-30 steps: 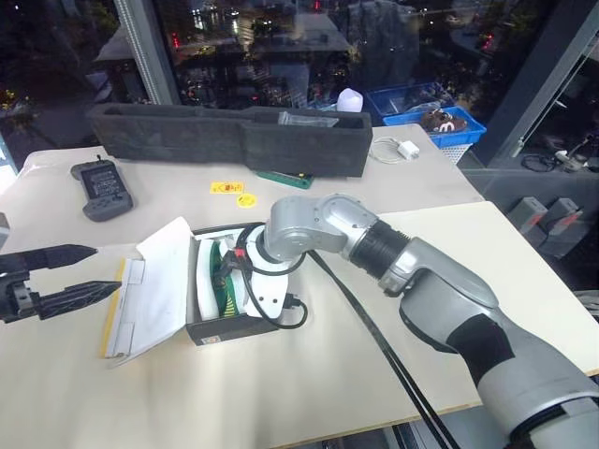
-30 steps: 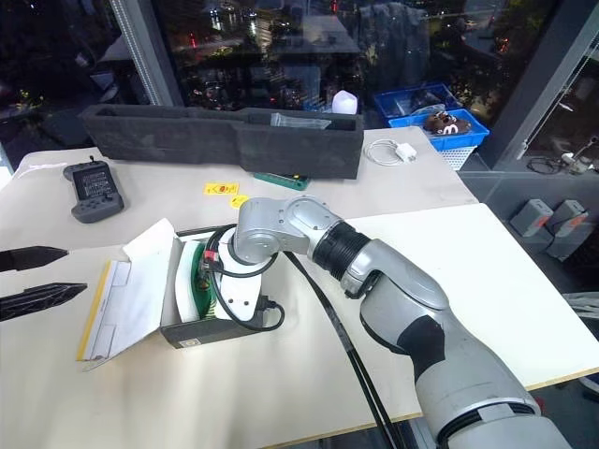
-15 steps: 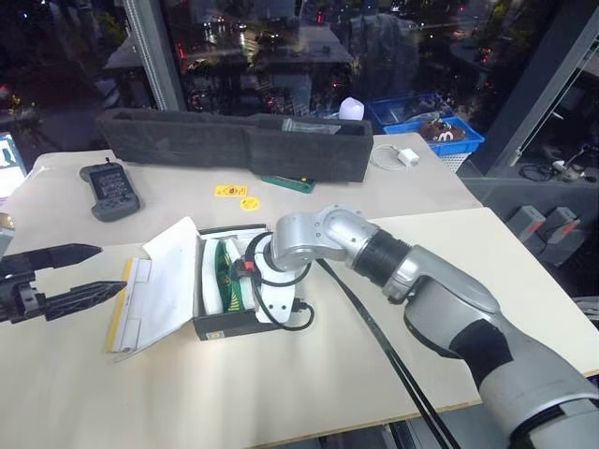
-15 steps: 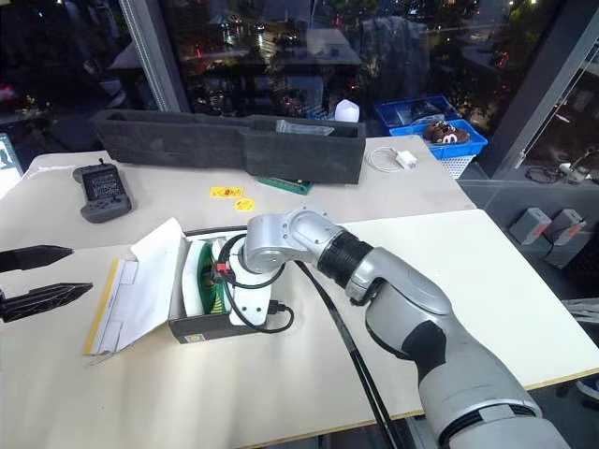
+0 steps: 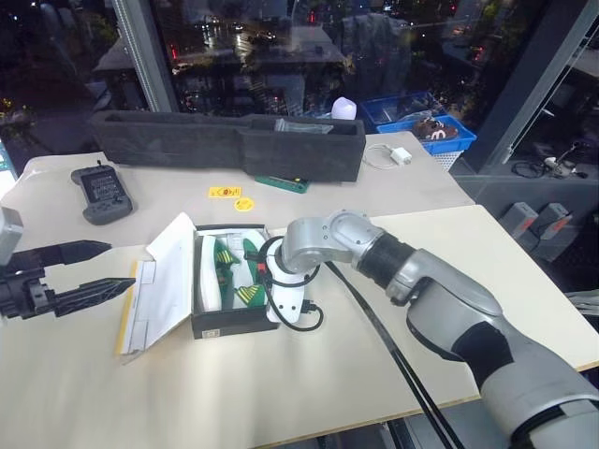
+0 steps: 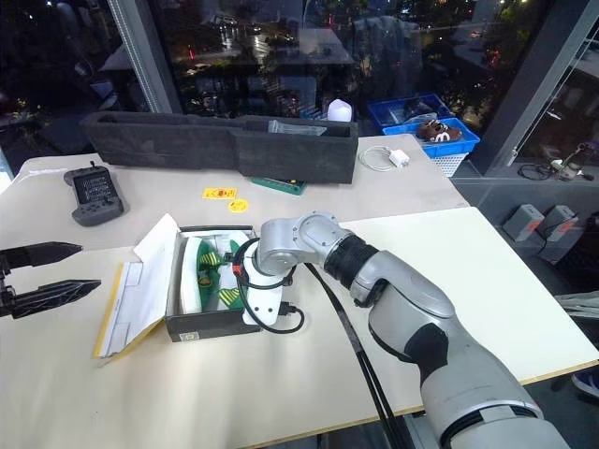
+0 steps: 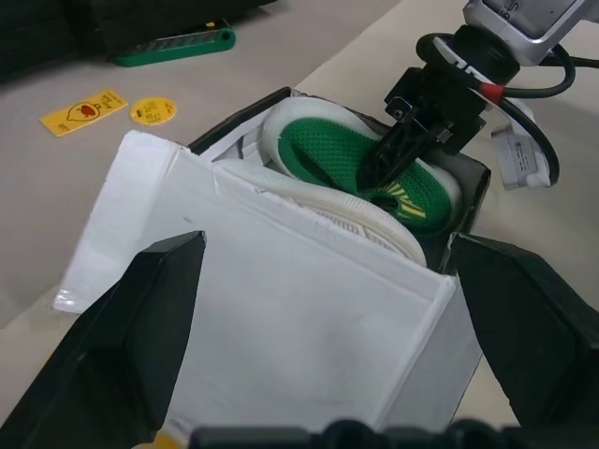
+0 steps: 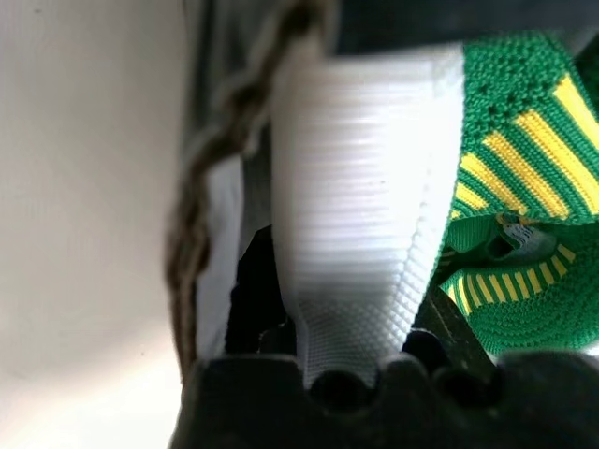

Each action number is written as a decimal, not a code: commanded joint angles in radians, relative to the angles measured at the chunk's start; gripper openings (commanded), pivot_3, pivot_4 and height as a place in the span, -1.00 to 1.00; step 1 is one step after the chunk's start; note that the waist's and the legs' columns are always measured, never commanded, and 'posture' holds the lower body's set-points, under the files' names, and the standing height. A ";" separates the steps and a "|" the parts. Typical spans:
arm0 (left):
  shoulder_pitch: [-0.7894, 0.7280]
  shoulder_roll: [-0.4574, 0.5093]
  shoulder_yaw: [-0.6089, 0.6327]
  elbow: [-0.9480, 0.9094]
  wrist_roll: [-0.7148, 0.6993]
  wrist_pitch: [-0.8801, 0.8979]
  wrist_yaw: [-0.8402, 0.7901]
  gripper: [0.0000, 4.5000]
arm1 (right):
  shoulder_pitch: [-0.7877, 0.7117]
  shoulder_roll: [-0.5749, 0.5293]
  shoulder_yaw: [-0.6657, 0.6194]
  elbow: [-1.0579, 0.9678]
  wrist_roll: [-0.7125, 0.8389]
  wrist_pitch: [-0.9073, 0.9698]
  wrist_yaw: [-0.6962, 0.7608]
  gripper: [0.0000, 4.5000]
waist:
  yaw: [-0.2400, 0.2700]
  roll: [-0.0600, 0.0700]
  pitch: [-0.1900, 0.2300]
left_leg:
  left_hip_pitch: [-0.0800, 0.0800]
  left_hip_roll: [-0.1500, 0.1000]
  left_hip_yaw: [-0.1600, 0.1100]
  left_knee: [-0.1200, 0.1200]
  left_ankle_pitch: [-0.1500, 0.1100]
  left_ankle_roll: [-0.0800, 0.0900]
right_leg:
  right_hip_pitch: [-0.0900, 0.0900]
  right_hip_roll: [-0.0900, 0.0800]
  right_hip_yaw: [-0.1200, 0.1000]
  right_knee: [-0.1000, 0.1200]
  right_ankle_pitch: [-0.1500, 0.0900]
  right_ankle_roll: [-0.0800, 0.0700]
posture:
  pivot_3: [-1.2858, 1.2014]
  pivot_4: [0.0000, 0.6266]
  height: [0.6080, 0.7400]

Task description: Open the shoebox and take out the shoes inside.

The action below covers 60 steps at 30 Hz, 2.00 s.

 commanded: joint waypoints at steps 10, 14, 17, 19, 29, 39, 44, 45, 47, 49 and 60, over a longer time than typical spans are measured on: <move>-0.093 0.017 -0.088 0.021 0.004 -0.031 0.010 1.00 | -0.084 0.052 -0.132 -0.029 0.143 0.037 -0.017 -0.75 | 0.002 -0.001 0.002 | -0.011 0.005 0.001 -0.001 -0.001 -0.001 | -0.013 0.008 -0.001 0.002 0.005 0.000 | 0.03 -0.52 0.82; -0.130 0.021 -0.123 0.033 0.006 -0.032 0.012 1.00 | -0.096 0.045 -0.147 0.033 0.147 0.041 -0.077 -0.75 | 0.004 -0.001 0.002 | -0.015 0.005 0.002 -0.001 -0.002 -0.003 | -0.016 0.008 -0.001 0.001 0.004 -0.001 | 0.03 -0.52 0.82; -0.139 0.018 -0.134 0.034 0.011 -0.033 0.012 1.00 | -0.107 0.023 -0.182 0.055 0.194 0.038 -0.081 -0.75 | 0.005 -0.002 0.001 | -0.020 0.004 0.003 0.000 -0.002 -0.003 | -0.022 0.007 0.000 0.002 0.004 -0.001 | 0.03 -0.52 0.82; -0.146 0.014 -0.144 0.034 0.013 -0.034 0.014 1.00 | -0.118 0.000 -0.226 0.055 0.264 0.032 -0.051 -0.75 | 0.007 -0.003 0.001 | -0.023 0.004 0.003 0.001 -0.002 -0.003 | -0.024 0.007 0.000 0.003 0.005 -0.001 | 0.03 -0.52 0.82; -0.195 0.002 -0.217 0.066 0.023 -0.061 0.014 1.00 | -0.061 -0.047 -0.562 -0.098 0.843 0.495 0.314 -0.75 | 0.005 -0.004 0.002 | -0.022 0.005 0.004 0.001 -0.002 -0.003 | -0.024 0.009 0.001 0.003 0.005 -0.001 | 0.03 -0.52 0.82; -0.234 -0.004 -0.265 0.063 0.014 -0.062 0.020 1.00 | 0.251 -0.267 -0.644 -0.363 0.470 0.790 -0.230 -0.75 | 0.031 -0.003 0.003 | -0.024 0.004 0.006 0.002 -0.002 -0.003 | -0.025 0.007 0.001 0.003 0.005 -0.001 | 0.03 -0.52 0.82; -0.294 0.005 -0.321 0.091 0.021 -0.067 0.011 1.00 | 0.468 -0.349 -0.593 -0.547 0.198 0.830 -0.455 -0.75 | 0.034 -0.001 0.003 | -0.030 0.003 0.007 0.002 -0.002 -0.003 | -0.029 0.007 0.002 0.003 0.005 0.000 | 0.03 -0.52 0.82; -0.304 0.005 -0.331 0.097 0.023 -0.069 0.009 1.00 | 0.504 -0.348 -0.588 -0.567 0.177 0.831 -0.481 -0.75 | 0.028 -0.001 0.004 | -0.029 0.003 0.007 0.002 -0.002 -0.003 | -0.029 0.007 0.002 0.002 0.006 0.000 | 0.03 -0.52 0.82; -0.318 0.006 -0.342 0.104 0.026 -0.070 0.006 1.00 | 0.548 -0.342 -0.584 -0.589 0.148 0.836 -0.513 -0.75 | 0.016 -0.001 0.004 | -0.029 0.004 0.008 0.003 -0.002 -0.002 | -0.029 0.008 0.004 0.002 0.006 0.000 | 0.03 -0.52 0.82; -0.329 0.006 -0.350 0.110 0.026 -0.070 0.004 1.00 | 0.589 -0.342 -0.560 -0.590 0.104 0.839 -0.532 -0.75 | 0.008 -0.001 0.003 | -0.028 0.004 0.009 0.003 -0.002 -0.002 | -0.028 0.008 0.005 0.003 0.006 0.001 | 0.03 -0.52 0.82; -0.341 -0.007 -0.360 0.100 0.026 -0.064 0.007 1.00 | 0.710 -0.253 -0.498 -0.421 0.108 0.831 -0.594 -0.75 | 0.004 -0.001 0.004 | -0.028 0.003 0.009 0.009 -0.001 -0.002 | -0.026 0.008 0.005 0.003 0.008 0.004 | 0.03 -0.52 0.82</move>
